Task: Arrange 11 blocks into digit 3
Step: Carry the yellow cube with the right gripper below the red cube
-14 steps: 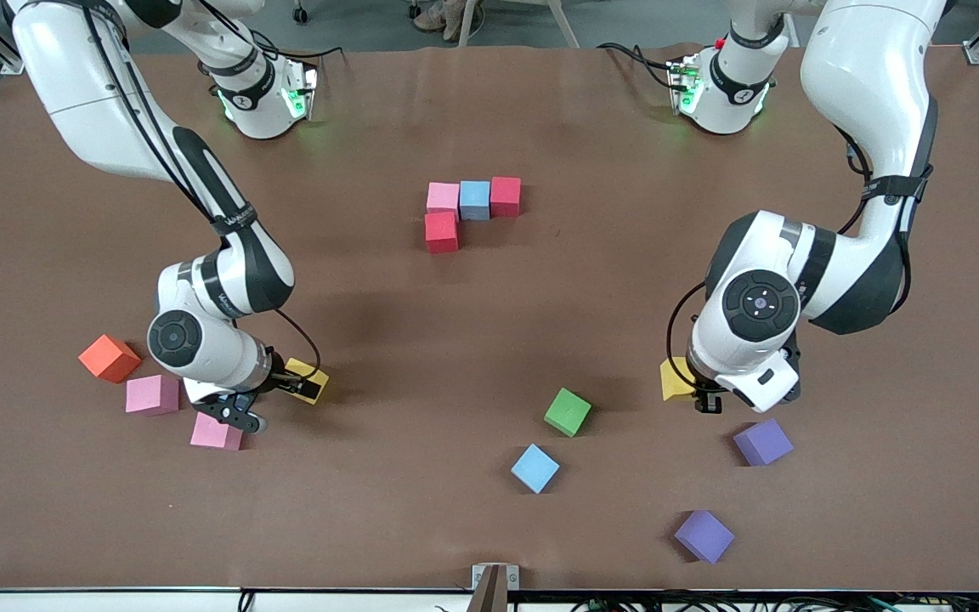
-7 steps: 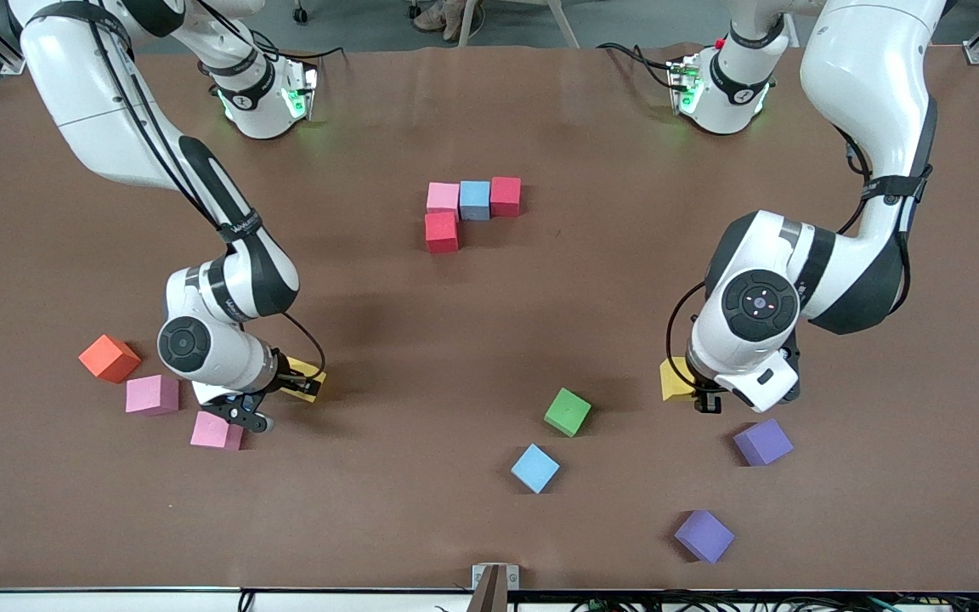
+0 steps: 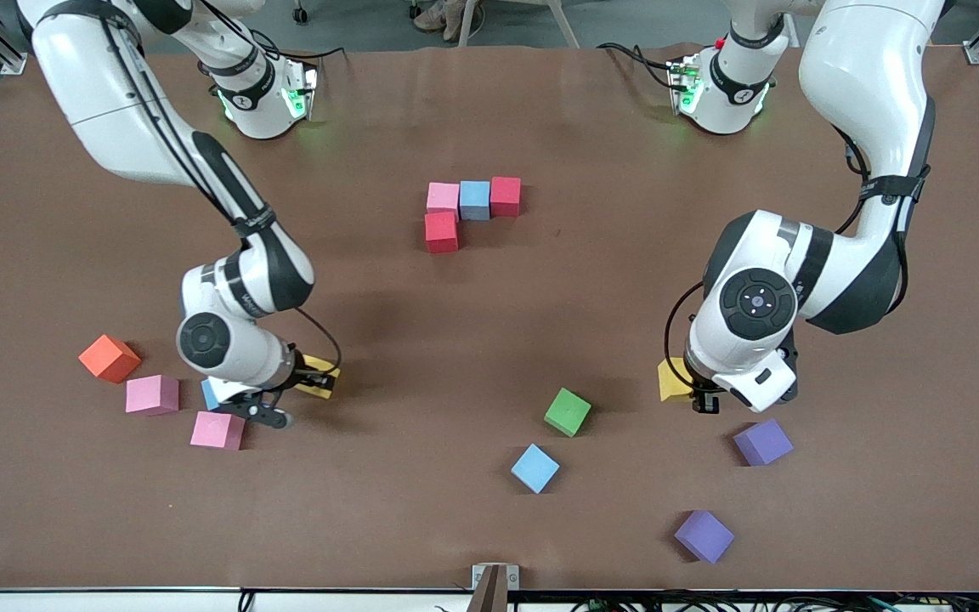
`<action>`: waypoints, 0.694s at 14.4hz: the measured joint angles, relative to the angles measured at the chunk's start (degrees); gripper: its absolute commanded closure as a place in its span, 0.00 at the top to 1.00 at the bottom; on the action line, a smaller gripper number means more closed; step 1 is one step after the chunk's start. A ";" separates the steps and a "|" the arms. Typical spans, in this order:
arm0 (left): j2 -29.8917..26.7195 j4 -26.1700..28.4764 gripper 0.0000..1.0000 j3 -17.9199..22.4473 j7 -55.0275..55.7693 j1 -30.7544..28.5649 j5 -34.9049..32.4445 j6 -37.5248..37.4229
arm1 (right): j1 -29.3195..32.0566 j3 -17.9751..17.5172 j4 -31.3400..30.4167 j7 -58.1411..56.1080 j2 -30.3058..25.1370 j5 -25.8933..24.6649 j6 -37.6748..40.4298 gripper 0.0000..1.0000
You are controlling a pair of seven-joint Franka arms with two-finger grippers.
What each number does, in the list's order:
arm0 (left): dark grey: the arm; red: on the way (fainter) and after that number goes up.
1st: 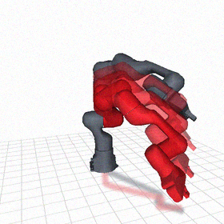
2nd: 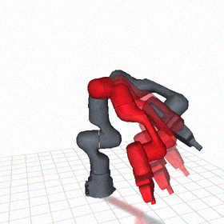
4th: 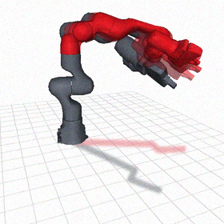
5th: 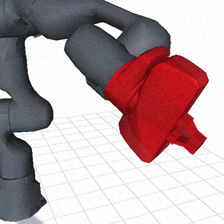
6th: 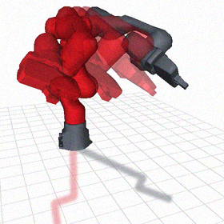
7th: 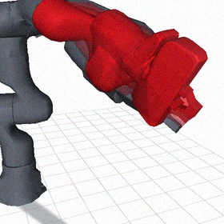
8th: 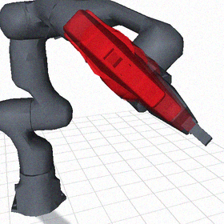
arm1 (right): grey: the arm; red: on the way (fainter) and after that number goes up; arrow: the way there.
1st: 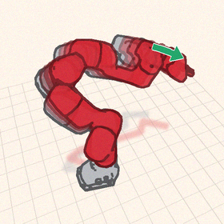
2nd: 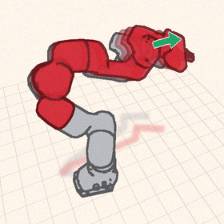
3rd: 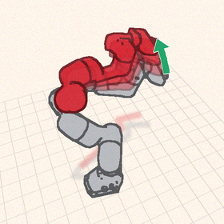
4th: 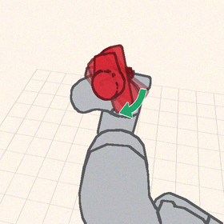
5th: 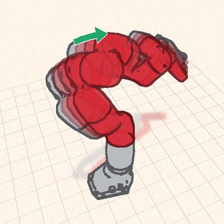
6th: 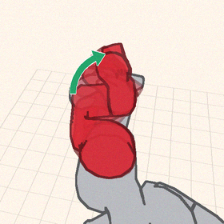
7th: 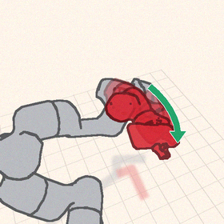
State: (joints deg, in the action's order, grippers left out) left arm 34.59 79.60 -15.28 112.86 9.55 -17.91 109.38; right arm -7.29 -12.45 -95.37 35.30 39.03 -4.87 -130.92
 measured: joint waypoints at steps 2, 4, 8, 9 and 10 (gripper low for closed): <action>0.00 0.01 0.22 0.00 0.00 0.00 0.00 0.00 | -5.07 -0.27 0.39 0.37 -1.24 0.04 0.67 0.40; 0.00 0.03 0.22 0.00 0.00 0.00 0.00 0.00 | -9.78 -0.37 -0.10 0.73 -2.71 0.35 1.39 0.40; 0.01 0.07 0.22 -0.01 0.00 0.00 0.00 0.00 | -16.12 -0.44 -2.29 0.77 -4.11 1.99 1.31 0.40; 0.01 0.07 0.22 -0.01 0.00 0.01 0.00 0.01 | -17.17 -0.46 -3.11 0.55 -4.42 2.00 1.24 0.40; 0.01 0.08 0.22 -0.01 0.00 0.02 0.00 0.01 | -18.15 -0.45 -3.98 0.31 -4.69 2.02 1.08 0.40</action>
State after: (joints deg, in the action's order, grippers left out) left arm 34.60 79.68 -15.28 112.86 9.56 -17.91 109.39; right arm -25.44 -12.90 -99.35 35.61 34.34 -2.85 -129.84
